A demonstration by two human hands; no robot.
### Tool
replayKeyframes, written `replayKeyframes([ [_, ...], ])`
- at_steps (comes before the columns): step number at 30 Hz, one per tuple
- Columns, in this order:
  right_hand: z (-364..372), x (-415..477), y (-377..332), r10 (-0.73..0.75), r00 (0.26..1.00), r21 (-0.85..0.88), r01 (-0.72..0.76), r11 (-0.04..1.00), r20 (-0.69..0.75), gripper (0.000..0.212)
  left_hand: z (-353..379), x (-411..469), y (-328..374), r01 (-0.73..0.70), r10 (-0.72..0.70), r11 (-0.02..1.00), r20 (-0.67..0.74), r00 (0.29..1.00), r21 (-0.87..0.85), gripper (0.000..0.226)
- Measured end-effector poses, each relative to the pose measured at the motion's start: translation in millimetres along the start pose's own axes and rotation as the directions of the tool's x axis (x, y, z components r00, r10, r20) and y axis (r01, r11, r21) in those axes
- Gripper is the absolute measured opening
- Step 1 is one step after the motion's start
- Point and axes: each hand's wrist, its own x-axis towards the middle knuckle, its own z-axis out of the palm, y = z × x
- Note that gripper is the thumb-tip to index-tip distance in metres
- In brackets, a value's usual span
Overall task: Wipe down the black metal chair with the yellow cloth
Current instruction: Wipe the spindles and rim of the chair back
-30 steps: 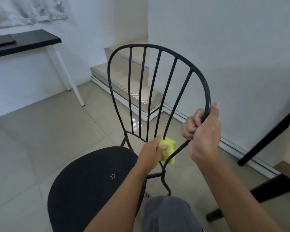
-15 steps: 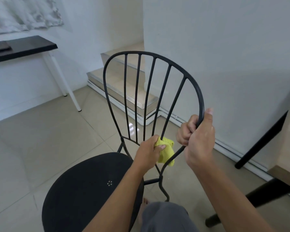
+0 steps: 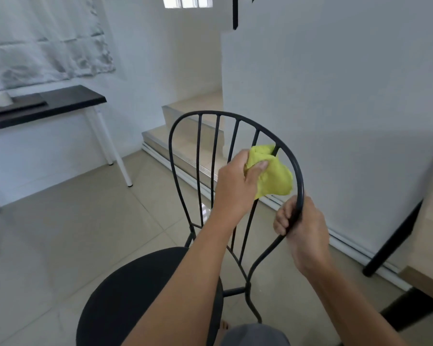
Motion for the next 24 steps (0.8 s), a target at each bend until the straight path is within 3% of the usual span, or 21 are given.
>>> replayKeyframes([
  [4,-5,19,-20,-0.105,0.993,-0.183,0.093,0.979,-0.059,0.043,-28,-16,5,0.097,-0.112,0.985,-0.098,0.989,-0.146,0.018],
  [9,8,57,-63,-0.083,0.979,-0.171,0.116,0.978,0.186,0.049,-25,-46,9,0.206,-0.198,0.958,0.06,0.978,-0.197,0.018],
  [13,14,81,-85,0.001,0.936,-0.34,0.128,0.932,0.353,0.045,0,-57,18,0.207,-0.17,0.964,0.206,0.964,-0.17,0.022],
  [20,11,89,-95,0.075,0.897,-0.367,0.101,0.925,0.435,0.039,15,-47,28,0.233,-0.174,0.939,0.232,0.957,-0.254,0.023],
  [24,13,87,-97,0.086,0.886,-0.404,0.12,0.907,0.456,0.043,8,-50,15,0.381,-0.282,0.812,0.273,0.92,-0.443,0.033],
])
